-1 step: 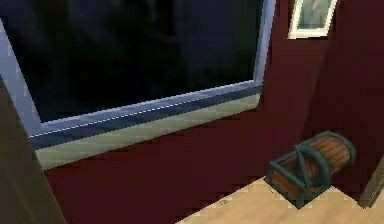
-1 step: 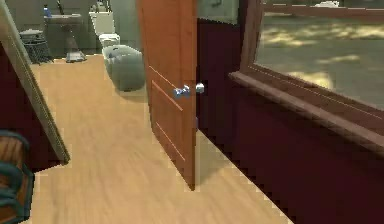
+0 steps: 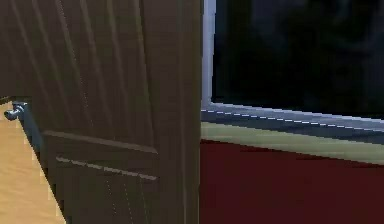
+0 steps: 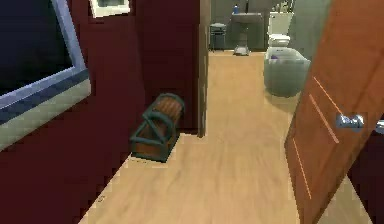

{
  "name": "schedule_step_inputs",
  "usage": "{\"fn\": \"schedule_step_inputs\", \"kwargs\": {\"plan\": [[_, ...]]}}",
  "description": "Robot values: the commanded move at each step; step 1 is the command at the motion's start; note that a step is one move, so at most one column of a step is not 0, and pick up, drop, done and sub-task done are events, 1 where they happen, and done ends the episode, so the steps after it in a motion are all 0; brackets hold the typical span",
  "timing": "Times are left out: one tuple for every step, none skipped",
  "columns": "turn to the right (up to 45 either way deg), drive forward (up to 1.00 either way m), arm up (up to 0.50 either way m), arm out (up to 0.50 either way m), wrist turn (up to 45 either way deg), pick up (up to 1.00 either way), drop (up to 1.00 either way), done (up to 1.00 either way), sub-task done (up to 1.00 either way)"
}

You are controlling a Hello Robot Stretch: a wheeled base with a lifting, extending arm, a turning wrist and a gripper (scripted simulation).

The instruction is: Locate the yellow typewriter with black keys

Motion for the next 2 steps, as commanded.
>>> {"fn": "schedule_step_inputs", "kwargs": {"plan": [[-45.0, 0.00, 0.00, 0.00, 0.0, 0.00, 0.00, 0.00, 0.00], [-24.0, 0.00, 0.00, 0.00, 0.0, 0.00, 0.00, 0.00, 0.00]]}}
